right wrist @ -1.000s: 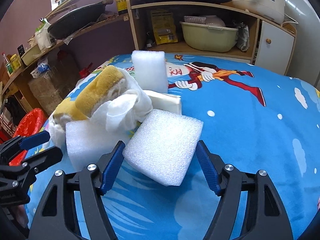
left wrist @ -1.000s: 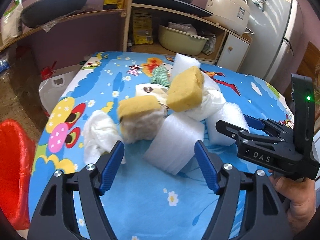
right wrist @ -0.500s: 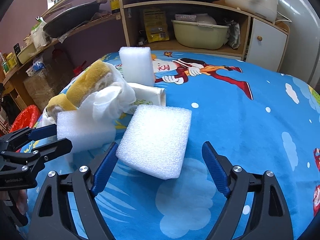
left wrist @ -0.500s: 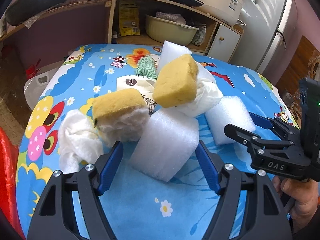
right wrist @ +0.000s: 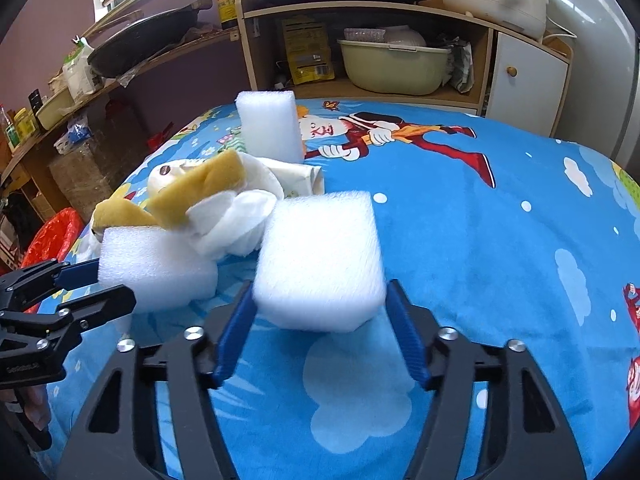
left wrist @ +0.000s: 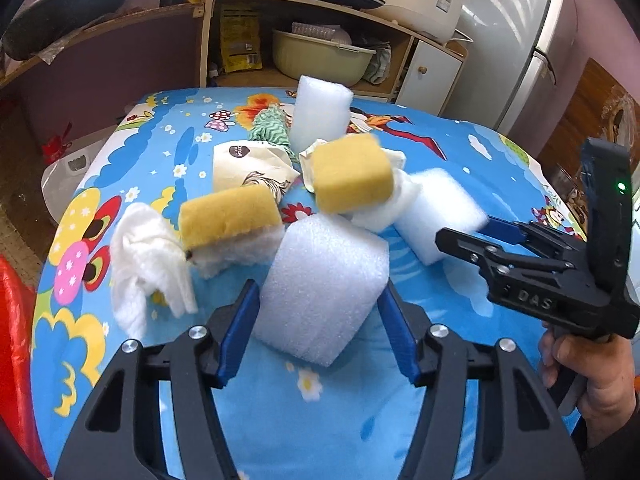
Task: Collect trash
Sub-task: 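Approach the white foam block with the right tool and close on it, then carry the white foam blocks over the red bin and open both tools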
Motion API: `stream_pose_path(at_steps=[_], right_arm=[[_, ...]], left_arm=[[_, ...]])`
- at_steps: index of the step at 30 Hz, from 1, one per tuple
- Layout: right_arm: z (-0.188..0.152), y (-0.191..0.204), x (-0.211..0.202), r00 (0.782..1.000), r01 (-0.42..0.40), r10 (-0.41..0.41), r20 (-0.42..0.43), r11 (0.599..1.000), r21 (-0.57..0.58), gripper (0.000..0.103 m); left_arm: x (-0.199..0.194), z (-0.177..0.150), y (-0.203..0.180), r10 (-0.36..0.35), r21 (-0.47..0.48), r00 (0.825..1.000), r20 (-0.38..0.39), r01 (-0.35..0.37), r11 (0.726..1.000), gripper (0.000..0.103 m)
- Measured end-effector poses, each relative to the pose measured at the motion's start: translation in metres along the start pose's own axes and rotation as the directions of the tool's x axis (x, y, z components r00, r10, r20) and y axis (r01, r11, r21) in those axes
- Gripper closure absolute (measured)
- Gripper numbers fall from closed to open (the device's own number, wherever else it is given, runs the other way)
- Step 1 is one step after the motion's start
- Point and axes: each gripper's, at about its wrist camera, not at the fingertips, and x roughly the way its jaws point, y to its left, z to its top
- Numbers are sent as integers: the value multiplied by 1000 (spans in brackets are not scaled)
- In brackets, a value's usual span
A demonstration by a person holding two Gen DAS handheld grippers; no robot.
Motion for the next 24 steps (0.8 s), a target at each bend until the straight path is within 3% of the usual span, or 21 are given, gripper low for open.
stream_pose_path(at_steps=[18, 24], right_arm=[[-13, 12, -63, 997, -2, 2, 76, 1000, -6, 44], [-10, 19, -87, 994, 1, 1, 113, 1000, -14, 44]], left_arm=[[-72, -24, -17, 11, 7, 998, 63, -12, 1000, 45], [-99, -24, -18, 85, -7, 989, 119, -84, 996, 45]])
